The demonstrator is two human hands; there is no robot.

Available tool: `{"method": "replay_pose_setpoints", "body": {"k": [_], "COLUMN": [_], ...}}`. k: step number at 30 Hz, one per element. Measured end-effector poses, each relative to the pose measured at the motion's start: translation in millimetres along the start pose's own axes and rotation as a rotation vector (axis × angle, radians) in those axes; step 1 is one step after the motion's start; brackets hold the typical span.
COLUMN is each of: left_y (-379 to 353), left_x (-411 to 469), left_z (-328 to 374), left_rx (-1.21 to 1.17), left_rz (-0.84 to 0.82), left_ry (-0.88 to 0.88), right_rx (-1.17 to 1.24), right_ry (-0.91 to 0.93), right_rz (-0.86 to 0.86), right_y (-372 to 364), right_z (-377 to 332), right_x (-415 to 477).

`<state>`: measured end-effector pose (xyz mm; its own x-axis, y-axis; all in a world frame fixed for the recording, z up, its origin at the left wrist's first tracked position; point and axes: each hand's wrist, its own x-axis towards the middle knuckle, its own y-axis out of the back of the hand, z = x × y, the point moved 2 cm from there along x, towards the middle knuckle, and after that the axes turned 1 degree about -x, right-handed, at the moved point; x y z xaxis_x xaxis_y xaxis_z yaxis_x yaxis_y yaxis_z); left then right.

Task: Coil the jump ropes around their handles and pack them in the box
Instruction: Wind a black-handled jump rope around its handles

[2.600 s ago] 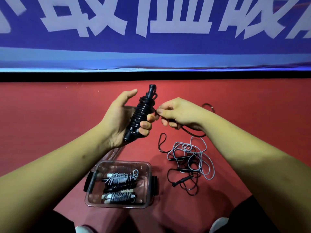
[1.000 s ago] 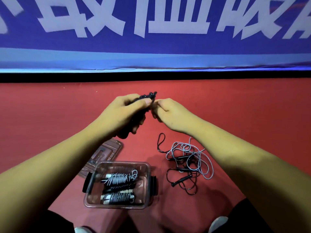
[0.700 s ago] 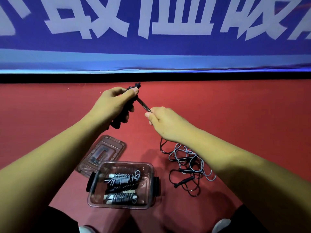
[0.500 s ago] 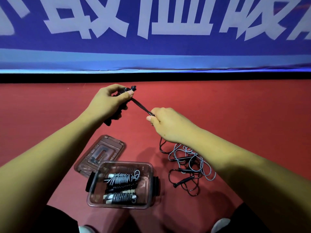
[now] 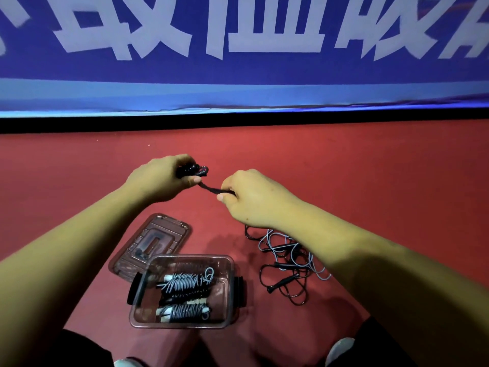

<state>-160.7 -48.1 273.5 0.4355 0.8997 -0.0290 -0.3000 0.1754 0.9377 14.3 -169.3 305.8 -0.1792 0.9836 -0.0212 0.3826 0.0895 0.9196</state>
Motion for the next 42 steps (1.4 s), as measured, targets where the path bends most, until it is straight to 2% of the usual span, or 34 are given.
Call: {"method": "replay_pose_setpoints", "body": {"k": [2, 7, 12, 14, 16, 18, 21, 26, 30, 32, 35, 39, 42], "left_y": [-3.7, -15.9, -25.0, -22.6, -18.4, -13.3, -8.6, -7.8, 3.2, 8.7, 15.4, 19.3, 19.5], "left_x": [-0.4, -5.7, -28.8, -39.6, -49.5, -57.1, -64.1, -67.3, -70.1, -71.1, -64.8, -56.8, -52.8], "left_z": [-0.5, 9.9, 44.6, 59.9, 73.1, 82.0, 88.7, 86.8, 83.6, 85.4, 81.9, 64.4, 56.0], "left_rx": [0.036, 0.136, -0.081, -0.121, -0.122, -0.172, -0.218, -0.456, -0.700, -0.790, -0.889, -0.976, -0.944], "left_rz": [-0.096, -0.214, -0.443, -0.426, -0.307, -0.195, -0.112, -0.101, -0.123, -0.121, -0.081, -0.218, -0.195], "left_ry": [-0.020, -0.085, -0.307, -0.378, -0.415, -0.397, -0.376, -0.328, -0.264, -0.243, -0.137, 0.024, 0.060], "right_rx": [-0.003, 0.038, 0.116, 0.141, 0.169, 0.207, 0.239, 0.412, 0.644, 0.634, 0.618, 0.602, 0.523], "right_ry": [0.015, 0.060, 0.040, 0.024, -0.002, -0.032, -0.058, -0.159, -0.250, -0.254, -0.231, -0.220, -0.155], "right_rz": [0.023, 0.056, 0.154, 0.192, 0.223, 0.242, 0.230, 0.081, -0.193, -0.280, -0.258, -0.255, -0.218], "right_y": [2.1, 13.3, 26.7, 31.3, 35.4, 38.7, 37.4, 22.9, 10.2, 8.6, 9.3, 1.9, 4.6], "right_z": [1.4, 3.7, 13.5, 21.8, 29.2, 33.8, 38.9, 54.4, 56.9, 55.1, 52.3, 39.6, 28.2], "right_x": [0.1, -0.6, 3.9, 6.0, 8.4, 11.1, 12.4, 9.5, 0.7, -2.1, 0.1, 4.2, 3.1]}}
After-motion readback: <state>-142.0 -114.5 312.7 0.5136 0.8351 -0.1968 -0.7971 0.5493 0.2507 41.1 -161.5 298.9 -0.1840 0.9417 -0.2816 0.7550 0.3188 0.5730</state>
